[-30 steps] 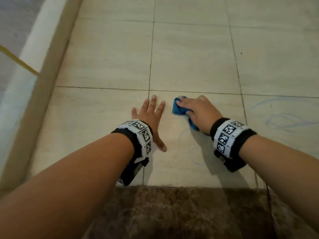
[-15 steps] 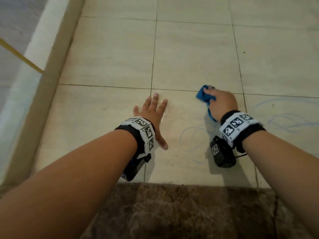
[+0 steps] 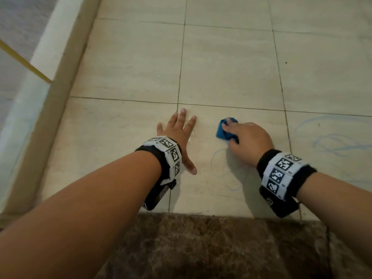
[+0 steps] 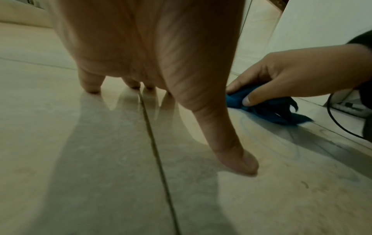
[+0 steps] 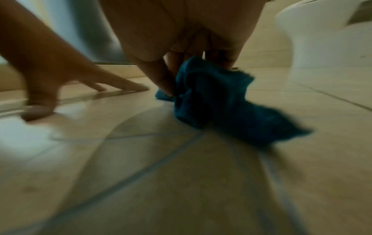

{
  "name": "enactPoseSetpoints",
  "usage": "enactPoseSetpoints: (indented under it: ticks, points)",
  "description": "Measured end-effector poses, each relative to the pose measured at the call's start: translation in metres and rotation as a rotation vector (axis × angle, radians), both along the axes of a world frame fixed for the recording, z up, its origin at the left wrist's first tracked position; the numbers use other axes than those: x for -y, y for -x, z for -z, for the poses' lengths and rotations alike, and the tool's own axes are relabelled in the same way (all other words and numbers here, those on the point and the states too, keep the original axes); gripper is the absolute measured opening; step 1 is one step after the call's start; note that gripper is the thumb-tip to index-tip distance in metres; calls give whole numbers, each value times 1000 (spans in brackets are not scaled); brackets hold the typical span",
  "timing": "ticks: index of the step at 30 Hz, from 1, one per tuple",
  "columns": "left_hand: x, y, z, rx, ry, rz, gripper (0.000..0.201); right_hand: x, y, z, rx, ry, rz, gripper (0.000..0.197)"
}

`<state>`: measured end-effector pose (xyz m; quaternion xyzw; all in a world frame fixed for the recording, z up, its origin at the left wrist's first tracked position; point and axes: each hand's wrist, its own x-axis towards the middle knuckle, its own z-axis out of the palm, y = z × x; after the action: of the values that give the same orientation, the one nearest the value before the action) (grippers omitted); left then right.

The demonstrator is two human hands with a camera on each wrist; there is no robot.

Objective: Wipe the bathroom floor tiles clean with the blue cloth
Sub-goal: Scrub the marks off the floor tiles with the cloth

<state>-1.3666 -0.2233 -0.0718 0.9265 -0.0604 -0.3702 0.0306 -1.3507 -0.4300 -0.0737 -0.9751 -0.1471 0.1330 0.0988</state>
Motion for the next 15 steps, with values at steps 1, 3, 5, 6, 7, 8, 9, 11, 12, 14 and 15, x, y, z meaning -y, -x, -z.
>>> enactPoseSetpoints:
  ticks: [1, 3, 5, 6, 7, 8, 9, 11, 12, 14, 15]
  points:
    - [0, 0, -1, 4, -3, 0, 153, -1, 1, 2, 24, 8, -41, 47]
    - [0, 1, -3, 10, -4, 3, 153, 6, -8, 10, 40, -72, 32, 41]
    - [0, 2, -6, 10, -13, 16, 151, 21, -24, 20, 64, -206, 269, 35]
    - [1, 2, -9, 14, -27, 29, 150, 26, -27, 21, 76, -253, 378, 34]
    - [1, 1, -11, 26, -47, 46, 149, 27, -24, 21, 66, -259, 425, 34]
    - [1, 2, -13, 42, -63, 63, 148, 22, -15, 22, 40, -250, 392, 35]
    - [1, 3, -13, 55, -62, 73, 148, 14, -3, 21, 3, -242, 296, 35]
    - [-3, 8, -10, 64, -24, 78, 149, -5, 26, 15, -78, -219, -4, 33]
    - [-5, 12, -8, 55, -10, 86, 149, -9, 35, 14, -129, -195, -135, 31]
    - [-9, 25, -4, 23, -8, 101, 150, -7, 28, 20, -170, -208, -186, 31]
    - [-10, 31, -3, 10, -11, 106, 150, -4, 18, 22, -159, -268, -89, 33]
